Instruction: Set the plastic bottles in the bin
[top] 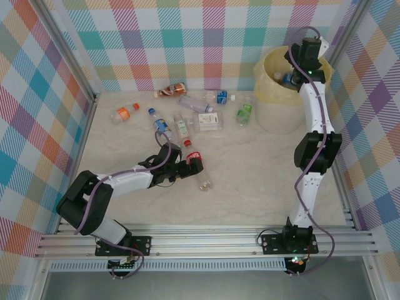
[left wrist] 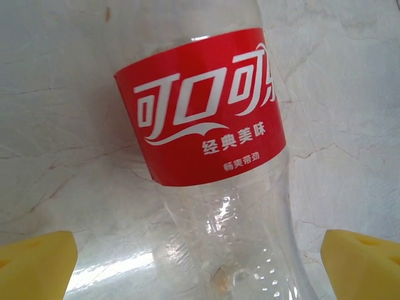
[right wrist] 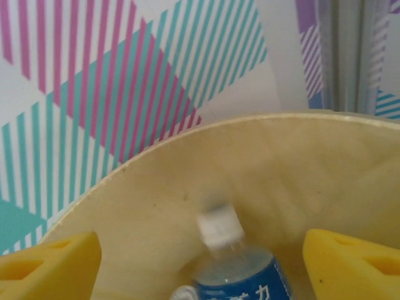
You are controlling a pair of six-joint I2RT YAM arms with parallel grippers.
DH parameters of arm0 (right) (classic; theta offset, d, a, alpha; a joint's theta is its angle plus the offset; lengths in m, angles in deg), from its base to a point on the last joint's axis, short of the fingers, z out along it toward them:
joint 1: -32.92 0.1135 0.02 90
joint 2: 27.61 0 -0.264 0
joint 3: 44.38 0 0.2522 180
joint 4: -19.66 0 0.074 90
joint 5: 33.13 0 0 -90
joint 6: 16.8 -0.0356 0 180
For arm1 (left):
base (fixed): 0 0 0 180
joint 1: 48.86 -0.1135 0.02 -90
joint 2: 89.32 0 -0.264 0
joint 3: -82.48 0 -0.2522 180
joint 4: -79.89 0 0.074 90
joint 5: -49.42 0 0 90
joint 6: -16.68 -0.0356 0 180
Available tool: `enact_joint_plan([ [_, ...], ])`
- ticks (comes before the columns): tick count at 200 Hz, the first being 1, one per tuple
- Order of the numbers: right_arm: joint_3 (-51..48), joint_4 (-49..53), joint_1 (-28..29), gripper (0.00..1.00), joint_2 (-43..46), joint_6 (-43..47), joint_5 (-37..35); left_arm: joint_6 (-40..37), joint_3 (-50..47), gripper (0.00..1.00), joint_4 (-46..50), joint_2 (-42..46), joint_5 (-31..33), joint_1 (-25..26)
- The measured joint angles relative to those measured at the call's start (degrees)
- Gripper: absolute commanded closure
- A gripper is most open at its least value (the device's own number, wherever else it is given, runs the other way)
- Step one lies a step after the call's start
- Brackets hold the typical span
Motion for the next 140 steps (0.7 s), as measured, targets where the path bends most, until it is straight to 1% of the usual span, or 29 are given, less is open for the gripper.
enact_joint_plan([
  [33, 0.24, 0.87, 0.02, 0.09, 0.50, -0.42, -1.68, 0.00, -0.02, 0.00, 1.88, 2.64, 3.06, 0.00],
  [56, -5.22, 0.42, 0.02, 0.05, 3.87, -0.09, -0.57, 0.00, -0.02, 0.00, 4.00, 4.72, 6.32, -0.02],
  [83, -13.03, -0.81, 0.09, 0.00, 10.27, 0.85, 3.06, -0.04, 0.59, 0.00, 6.95, 7.85, 10.93, -0.50],
  [108, -21.24, -4.13, 0.48, 0.00, 18.25, 2.01, 7.08, -0.26, 3.52, 0.00, 9.29, 9.64, 15.10, -1.66],
  [140, -33.42, -11.02, 1.01, 0.00, 29.66, 2.45, 13.18, -1.33, 9.29, 0.00, 12.26, 9.40, 19.87, -4.20],
])
